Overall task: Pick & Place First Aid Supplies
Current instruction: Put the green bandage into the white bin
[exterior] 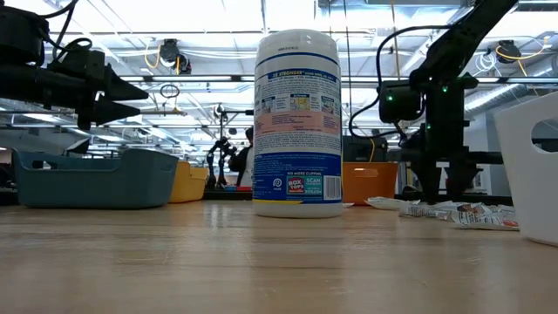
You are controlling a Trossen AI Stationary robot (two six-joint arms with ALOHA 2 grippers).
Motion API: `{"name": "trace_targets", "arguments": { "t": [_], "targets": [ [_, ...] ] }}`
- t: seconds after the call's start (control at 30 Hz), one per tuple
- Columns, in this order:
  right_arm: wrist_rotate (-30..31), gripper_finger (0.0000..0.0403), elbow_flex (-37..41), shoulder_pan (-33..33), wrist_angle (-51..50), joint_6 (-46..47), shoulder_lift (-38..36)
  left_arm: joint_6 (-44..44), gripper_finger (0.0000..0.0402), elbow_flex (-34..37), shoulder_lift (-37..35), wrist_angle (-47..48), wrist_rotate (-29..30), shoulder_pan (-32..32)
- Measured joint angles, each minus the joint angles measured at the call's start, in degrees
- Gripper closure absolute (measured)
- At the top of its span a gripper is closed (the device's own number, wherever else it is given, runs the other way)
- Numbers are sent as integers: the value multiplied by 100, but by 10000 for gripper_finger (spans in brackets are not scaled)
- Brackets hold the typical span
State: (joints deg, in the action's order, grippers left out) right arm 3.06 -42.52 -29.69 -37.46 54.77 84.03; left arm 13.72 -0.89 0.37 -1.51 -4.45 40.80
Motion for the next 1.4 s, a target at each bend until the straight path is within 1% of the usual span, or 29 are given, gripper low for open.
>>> {"name": "trace_targets", "arguments": {
  "t": [0.17,0.2,0.23,0.33,0.43,0.53,0.63,0.8,1.03,1.17,1.27,1.4],
  "targets": [
    [-26,365,2,-2,10,21,1,0,91,0,1,1,0,-2],
    [-34,383,2,-2,16,23,2,0,89,0,1,1,0,0],
    [-36,392,2,-2,19,19,0,0,86,0,0,1,0,0],
    [-34,391,6,-2,-56,47,-83,0,79,0,-1,1,0,-1],
    [-65,400,-147,2,-422,28,-262,0,73,0,1,1,0,0],
    [-64,399,-379,28,-833,6,-518,0,71,0,0,1,0,0],
    [-181,401,-610,85,-1353,4,-777,0,75,0,0,1,0,-1],
    [-187,402,-1039,327,-2211,4,-1077,0,85,0,1,1,0,0],
    [-193,402,-1753,706,-3417,4,-1150,0,97,0,1,1,0,0],
    [-190,402,-1977,855,-3684,159,-1149,0,98,0,1,1,0,0],
    [-189,402,-2004,1005,-3738,248,-1147,0,92,0,1,1,0,0],
    [-170,402,-2004,1554,-3638,140,-1137,0,82,0,1,1,0,0]
  ]
}}
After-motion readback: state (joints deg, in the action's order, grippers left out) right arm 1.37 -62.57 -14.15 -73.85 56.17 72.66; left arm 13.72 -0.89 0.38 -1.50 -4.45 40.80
